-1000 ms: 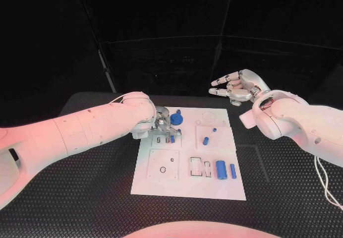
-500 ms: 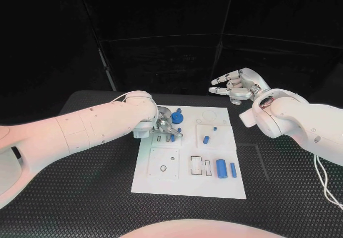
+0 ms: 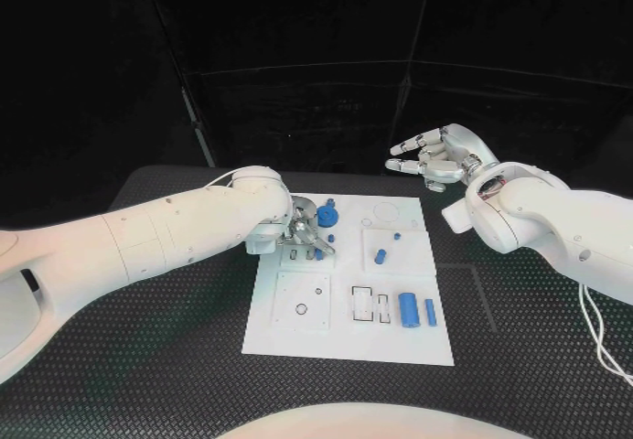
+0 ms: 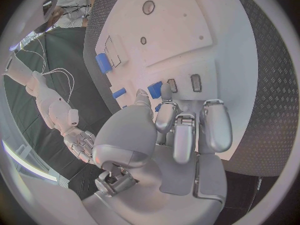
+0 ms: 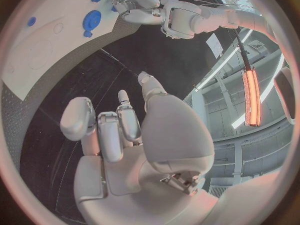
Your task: Assemble the parts on the task board
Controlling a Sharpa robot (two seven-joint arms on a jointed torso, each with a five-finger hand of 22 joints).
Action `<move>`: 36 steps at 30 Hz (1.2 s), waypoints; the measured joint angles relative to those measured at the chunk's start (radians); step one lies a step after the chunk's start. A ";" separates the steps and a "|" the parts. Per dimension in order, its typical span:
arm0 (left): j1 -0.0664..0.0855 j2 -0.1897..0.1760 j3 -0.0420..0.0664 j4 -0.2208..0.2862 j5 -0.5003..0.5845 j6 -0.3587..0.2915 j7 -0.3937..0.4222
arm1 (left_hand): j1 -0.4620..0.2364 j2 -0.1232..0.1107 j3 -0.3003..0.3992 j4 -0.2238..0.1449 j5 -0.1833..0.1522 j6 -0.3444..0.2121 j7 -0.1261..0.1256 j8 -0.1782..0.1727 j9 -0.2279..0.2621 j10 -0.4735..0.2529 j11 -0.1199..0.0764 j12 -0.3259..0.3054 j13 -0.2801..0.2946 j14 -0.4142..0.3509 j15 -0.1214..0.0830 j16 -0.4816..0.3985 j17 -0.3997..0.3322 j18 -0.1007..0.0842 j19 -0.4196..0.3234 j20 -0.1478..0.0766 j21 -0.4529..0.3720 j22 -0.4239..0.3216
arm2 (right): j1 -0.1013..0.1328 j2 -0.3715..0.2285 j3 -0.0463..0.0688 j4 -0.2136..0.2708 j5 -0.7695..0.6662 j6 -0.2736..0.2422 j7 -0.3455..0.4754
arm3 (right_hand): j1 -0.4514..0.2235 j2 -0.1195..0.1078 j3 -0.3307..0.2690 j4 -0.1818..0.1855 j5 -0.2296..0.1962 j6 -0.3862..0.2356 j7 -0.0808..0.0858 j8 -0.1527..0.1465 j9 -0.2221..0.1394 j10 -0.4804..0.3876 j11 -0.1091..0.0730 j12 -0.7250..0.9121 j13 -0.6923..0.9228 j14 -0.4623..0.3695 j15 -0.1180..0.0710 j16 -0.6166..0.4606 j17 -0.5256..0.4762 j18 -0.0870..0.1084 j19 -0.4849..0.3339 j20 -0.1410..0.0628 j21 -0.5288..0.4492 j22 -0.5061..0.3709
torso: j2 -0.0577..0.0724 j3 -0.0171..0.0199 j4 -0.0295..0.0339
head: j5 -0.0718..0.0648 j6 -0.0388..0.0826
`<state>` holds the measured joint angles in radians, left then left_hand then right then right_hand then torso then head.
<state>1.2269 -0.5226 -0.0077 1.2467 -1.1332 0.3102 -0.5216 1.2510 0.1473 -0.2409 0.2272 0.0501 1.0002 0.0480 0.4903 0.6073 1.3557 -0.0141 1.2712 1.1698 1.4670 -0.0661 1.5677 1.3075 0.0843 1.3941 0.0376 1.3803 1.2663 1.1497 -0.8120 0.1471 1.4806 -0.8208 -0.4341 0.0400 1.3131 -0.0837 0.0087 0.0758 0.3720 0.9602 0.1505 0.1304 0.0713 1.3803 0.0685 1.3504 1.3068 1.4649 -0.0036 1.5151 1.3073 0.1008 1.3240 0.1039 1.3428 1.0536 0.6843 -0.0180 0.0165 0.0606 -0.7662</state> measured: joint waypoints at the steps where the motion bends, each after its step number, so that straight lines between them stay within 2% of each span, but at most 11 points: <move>1: 0.000 0.000 0.000 0.000 0.000 0.000 0.000 | 0.017 0.009 0.012 -0.012 0.000 -0.003 -0.003 0.000 0.004 0.000 0.000 0.000 0.000 -0.001 -0.001 0.000 0.000 0.000 0.000 0.000 0.000 0.000 | 0.000 0.000 0.000 0.000 0.000 0.000 0.000 | 0.000 0.000 0.000 0.000 0.000 0.000 0.000 0.000 0.000 0.001 -0.001 0.000 0.000 0.000 0.000 0.000 0.000 0.000 0.000 0.000 0.000 0.000 | 0.000 0.0000 -0.0001 | 0.000 0.000; 7: 0.002 -0.001 0.001 0.004 0.000 0.000 0.000 | 0.112 0.045 0.107 -0.086 0.000 -0.033 -0.008 -0.003 0.013 -0.004 -0.006 -0.001 -0.003 0.000 -0.011 0.000 0.000 0.000 -0.004 -0.004 0.000 0.001 | 0.000 0.002 0.000 -0.003 -0.001 0.000 -0.001 | 0.000 0.000 0.000 0.000 0.007 0.000 0.000 0.000 0.000 0.001 -0.001 0.000 0.000 0.000 0.000 0.000 0.000 0.000 0.000 0.000 0.000 0.000 | 0.000 0.0003 -0.0003 | 0.000 -0.003; 10: 0.002 -0.004 0.002 0.008 0.001 -0.001 0.000 | 0.124 0.040 0.150 -0.112 -0.001 -0.043 -0.007 -0.009 0.019 -0.007 -0.011 -0.003 -0.008 0.000 -0.014 0.000 0.000 0.000 -0.006 -0.006 0.000 0.003 | 0.000 0.004 0.000 -0.006 -0.001 0.000 -0.001 | 0.004 0.004 0.000 0.000 0.011 0.000 0.000 0.000 0.000 0.001 -0.001 0.000 0.000 0.000 0.000 0.000 0.001 0.000 0.000 0.000 0.000 0.000 | 0.000 0.0003 -0.0003 | 0.000 -0.003; 13: 0.002 -0.009 0.001 0.013 0.004 -0.004 0.000 | 0.136 0.029 0.164 -0.101 -0.002 -0.046 -0.003 -0.014 0.025 -0.009 -0.013 -0.009 -0.009 0.000 -0.014 0.000 0.000 0.000 -0.007 -0.007 0.000 0.005 | 0.000 0.005 0.000 -0.008 -0.002 0.001 -0.002 | 0.004 0.004 0.000 0.000 0.011 0.000 0.000 0.000 0.000 0.001 -0.001 0.000 0.000 0.000 0.000 0.000 0.001 0.000 0.000 0.000 0.000 0.000 | 0.000 0.0003 -0.0003 | 0.000 -0.004; 20: 0.001 -0.042 0.000 0.040 0.011 -0.014 -0.001 | 0.137 0.028 0.242 -0.037 -0.004 -0.052 -0.001 -0.013 0.061 -0.009 -0.013 -0.024 -0.019 0.000 -0.014 0.000 0.000 0.000 -0.011 -0.004 0.000 0.005 | 0.000 0.009 0.000 -0.012 -0.002 0.003 -0.002 | 0.004 0.004 -0.003 -0.003 0.009 0.000 0.000 0.005 0.000 0.001 -0.001 0.000 0.000 0.000 0.000 0.000 0.001 0.000 0.000 0.000 0.000 -0.001 | 0.000 0.0012 0.0004 | -0.002 -0.001; 21: 0.000 -0.049 0.000 0.047 0.013 -0.017 -0.001 | 0.127 0.016 0.270 -0.013 -0.004 -0.053 0.000 -0.009 0.074 -0.009 -0.013 -0.024 -0.021 0.000 -0.014 0.000 0.000 0.000 -0.011 -0.004 0.000 0.005 | 0.000 0.010 0.000 -0.013 -0.003 0.003 -0.002 | 0.004 0.004 -0.003 -0.003 0.006 0.000 0.000 0.005 0.000 0.001 -0.001 0.000 0.000 0.000 0.000 0.000 0.001 0.000 0.000 0.000 0.000 -0.001 | 0.000 0.0016 0.0012 | -0.002 0.000; 23: 0.000 -0.067 0.000 0.064 0.017 -0.025 -0.002 | 0.086 -0.028 0.362 -0.022 -0.004 -0.053 0.000 -0.005 0.087 -0.009 -0.013 -0.028 -0.026 0.000 -0.014 0.000 0.000 0.000 -0.011 -0.004 0.000 0.007 | 0.000 0.011 0.000 -0.015 -0.003 0.004 -0.003 | 0.004 0.004 -0.003 -0.003 0.006 0.000 0.000 0.005 -0.001 0.001 -0.001 0.000 -0.001 0.000 0.000 0.000 0.001 0.000 0.000 0.000 0.000 -0.001 | 0.000 0.0016 0.0019 | -0.002 0.000; 28: 0.000 -0.113 0.001 0.111 0.026 -0.064 -0.003 | -0.009 -0.096 0.548 -0.055 -0.004 -0.053 0.000 0.004 0.123 -0.009 -0.013 -0.028 -0.014 0.000 -0.015 0.000 0.000 0.000 -0.011 -0.004 0.000 0.022 | 0.000 0.011 0.000 -0.018 -0.003 0.006 -0.003 | 0.004 0.004 -0.003 -0.003 0.000 0.000 0.000 0.005 -0.001 0.001 -0.001 0.000 -0.001 0.000 0.000 0.000 0.001 0.000 0.000 0.000 0.000 -0.001 | 0.000 0.0024 0.0042 | 0.000 -0.001; 31: -0.001 -0.134 0.001 0.135 0.030 -0.098 -0.003 | -0.034 -0.121 0.608 -0.058 -0.004 -0.053 0.000 0.014 0.139 -0.009 -0.013 -0.028 -0.020 0.000 -0.015 0.000 0.000 0.000 -0.005 -0.009 0.000 0.032 | 0.000 0.010 0.000 -0.020 -0.003 0.007 -0.003 | 0.004 0.004 -0.003 -0.003 0.000 0.000 0.000 0.005 -0.001 0.001 -0.001 0.000 -0.001 0.000 0.000 0.000 0.001 0.000 0.000 0.000 0.000 -0.001 | 0.000 0.0030 0.0050 | 0.001 -0.001; 33: -0.003 -0.151 0.001 0.158 0.032 -0.137 -0.003 | -0.063 -0.151 0.686 -0.071 -0.007 -0.051 -0.002 0.026 0.157 -0.006 -0.015 -0.028 -0.021 0.000 -0.015 0.000 0.000 0.000 0.000 -0.007 0.005 0.040 | 0.000 0.009 0.000 -0.020 -0.003 0.008 -0.003 | 0.001 0.007 -0.003 -0.003 0.000 0.000 0.000 0.005 -0.001 0.001 -0.001 0.000 -0.002 0.000 0.000 0.000 0.001 0.000 0.000 0.000 0.000 -0.001 | 0.000 0.0037 0.0056 | 0.003 -0.002; 36: -0.007 -0.167 0.001 0.180 0.033 -0.182 -0.003 | -0.088 -0.169 0.722 -0.064 -0.004 -0.048 -0.005 0.035 0.173 -0.001 -0.020 -0.028 -0.021 0.000 -0.015 0.000 0.000 0.000 0.004 -0.011 0.005 0.042 | 0.000 0.009 0.000 -0.021 -0.003 0.008 -0.004 | 0.000 0.008 -0.003 -0.003 0.000 0.000 0.000 0.005 -0.001 0.001 -0.001 0.000 -0.002 0.000 0.000 0.000 0.000 0.000 0.000 0.000 0.000 -0.001 | 0.000 0.0047 0.0062 | 0.004 -0.002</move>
<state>1.2201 -0.6895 -0.0063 1.4267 -1.1006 0.1277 -0.5244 1.1634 -0.0215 0.4809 0.1632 0.0465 0.9527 0.0428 0.5253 0.7799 1.3548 -0.0340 1.2433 1.1484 1.4675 -0.0809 1.5677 1.3075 0.0843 1.3979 0.0268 1.3856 1.3081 1.1495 -0.8026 0.1470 1.4592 -0.8240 -0.4256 0.0365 1.3133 -0.0757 0.0059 0.0730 0.3723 0.9602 0.1505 0.1355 0.0703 1.3810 0.0678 1.3504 1.3051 1.4649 -0.0036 1.5152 1.3078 0.1007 1.3240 0.1039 1.3428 1.0524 0.6843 -0.0133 0.0227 0.0645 -0.7686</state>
